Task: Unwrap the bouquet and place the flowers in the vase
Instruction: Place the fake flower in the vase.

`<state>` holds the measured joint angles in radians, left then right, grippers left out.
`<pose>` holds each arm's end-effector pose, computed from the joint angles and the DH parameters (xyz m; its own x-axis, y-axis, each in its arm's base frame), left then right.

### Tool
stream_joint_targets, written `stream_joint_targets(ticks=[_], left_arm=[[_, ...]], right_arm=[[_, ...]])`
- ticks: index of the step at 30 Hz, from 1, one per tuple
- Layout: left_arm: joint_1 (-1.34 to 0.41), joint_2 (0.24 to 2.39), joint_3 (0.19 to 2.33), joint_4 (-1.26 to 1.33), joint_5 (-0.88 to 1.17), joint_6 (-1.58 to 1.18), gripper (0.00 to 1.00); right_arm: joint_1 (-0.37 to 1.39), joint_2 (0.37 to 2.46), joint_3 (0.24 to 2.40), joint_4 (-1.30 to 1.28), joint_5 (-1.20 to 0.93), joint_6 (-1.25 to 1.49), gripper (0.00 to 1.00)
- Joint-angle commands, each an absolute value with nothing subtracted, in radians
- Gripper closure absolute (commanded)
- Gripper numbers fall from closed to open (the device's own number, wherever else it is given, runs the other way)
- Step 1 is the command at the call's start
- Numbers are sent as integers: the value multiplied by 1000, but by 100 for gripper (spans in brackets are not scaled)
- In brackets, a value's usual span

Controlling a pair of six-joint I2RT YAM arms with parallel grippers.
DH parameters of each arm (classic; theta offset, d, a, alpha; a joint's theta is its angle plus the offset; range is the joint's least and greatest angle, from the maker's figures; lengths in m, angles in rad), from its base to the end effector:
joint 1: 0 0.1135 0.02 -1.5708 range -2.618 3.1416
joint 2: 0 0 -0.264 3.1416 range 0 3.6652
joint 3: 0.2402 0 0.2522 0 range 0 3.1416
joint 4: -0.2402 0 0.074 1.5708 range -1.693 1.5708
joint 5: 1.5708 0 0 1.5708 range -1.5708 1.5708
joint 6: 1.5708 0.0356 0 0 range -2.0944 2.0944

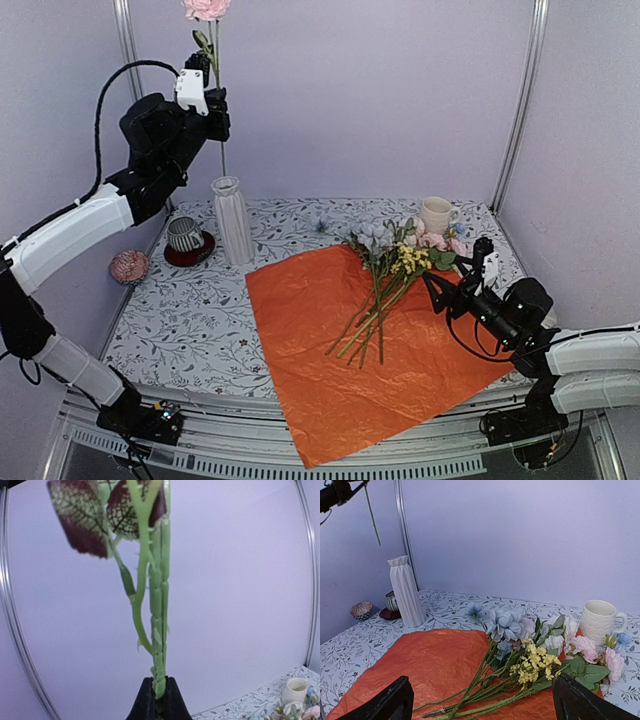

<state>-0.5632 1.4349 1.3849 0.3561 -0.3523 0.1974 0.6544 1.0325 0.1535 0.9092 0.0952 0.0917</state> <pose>0.2892 -0.1681 0.4551 0.2936 0.0323 -0.9554 0.1686 0.9820 0.0850 0.1580 0.1169 0.1931 -0.0247 0.0959 -0.9951 -0.5305 0.8424 0.0944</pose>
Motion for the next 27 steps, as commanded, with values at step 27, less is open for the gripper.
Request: stream_joint_targets(ticks=[27], left_arm=[[-326, 1657, 1336, 376, -241, -153, 100]], right_arm=[[657, 1064, 162, 1007, 49, 71, 1]])
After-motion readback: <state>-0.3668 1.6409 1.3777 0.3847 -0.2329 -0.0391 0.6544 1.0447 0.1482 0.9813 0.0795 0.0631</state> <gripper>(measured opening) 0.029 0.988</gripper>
